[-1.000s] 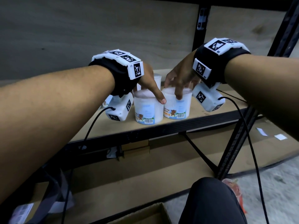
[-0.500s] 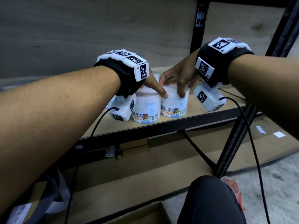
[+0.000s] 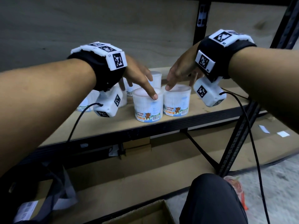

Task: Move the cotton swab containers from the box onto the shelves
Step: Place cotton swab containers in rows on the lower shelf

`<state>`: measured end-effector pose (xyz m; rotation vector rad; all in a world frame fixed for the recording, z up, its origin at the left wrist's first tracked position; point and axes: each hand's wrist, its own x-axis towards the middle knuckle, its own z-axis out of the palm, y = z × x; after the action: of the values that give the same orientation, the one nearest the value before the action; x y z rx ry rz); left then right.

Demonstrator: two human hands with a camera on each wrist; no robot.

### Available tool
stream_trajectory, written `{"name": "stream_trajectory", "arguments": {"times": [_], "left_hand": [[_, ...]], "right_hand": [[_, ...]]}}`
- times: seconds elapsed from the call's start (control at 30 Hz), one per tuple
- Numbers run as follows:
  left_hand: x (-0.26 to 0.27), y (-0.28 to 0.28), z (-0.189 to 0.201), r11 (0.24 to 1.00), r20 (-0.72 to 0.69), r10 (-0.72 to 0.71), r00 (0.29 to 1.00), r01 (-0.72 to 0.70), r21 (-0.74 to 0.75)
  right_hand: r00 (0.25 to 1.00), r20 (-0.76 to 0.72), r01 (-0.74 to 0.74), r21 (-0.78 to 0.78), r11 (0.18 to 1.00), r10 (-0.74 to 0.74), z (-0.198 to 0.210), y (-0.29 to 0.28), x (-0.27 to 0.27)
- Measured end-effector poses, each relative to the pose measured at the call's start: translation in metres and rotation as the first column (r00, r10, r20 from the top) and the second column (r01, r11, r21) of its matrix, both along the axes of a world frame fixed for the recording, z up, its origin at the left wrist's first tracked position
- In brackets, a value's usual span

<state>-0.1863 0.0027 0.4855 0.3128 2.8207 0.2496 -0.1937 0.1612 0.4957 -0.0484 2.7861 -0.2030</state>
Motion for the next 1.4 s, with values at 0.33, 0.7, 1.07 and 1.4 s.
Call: {"name": "stream_trajectory", "arguments": {"times": [0.33, 0.7, 1.07, 1.4], "left_hand": [[-0.003, -0.006, -0.006, 0.985, 0.009, -0.165, 0.986, 0.164, 0.058], [-0.005, -0.006, -0.008, 0.989, 0.014, -0.081, 0.997, 0.079, 0.129], [-0.012, 0.016, -0.009, 0.99, 0.034, 0.118, 0.992, -0.12, 0.07], [-0.014, 0.03, -0.012, 0.984, -0.077, 0.172, 0.982, -0.174, -0.024]], "right_hand": [[0.997, -0.059, 0.05, 0.036, 0.998, -0.048, -0.008, -0.004, -0.003], [0.994, -0.111, 0.015, 0.065, 0.998, -0.008, -0.01, -0.004, -0.006], [0.995, -0.027, -0.092, -0.019, 0.996, 0.092, -0.013, 0.016, -0.007], [0.993, 0.073, -0.077, -0.151, 0.986, 0.088, -0.016, 0.024, -0.015]]}}
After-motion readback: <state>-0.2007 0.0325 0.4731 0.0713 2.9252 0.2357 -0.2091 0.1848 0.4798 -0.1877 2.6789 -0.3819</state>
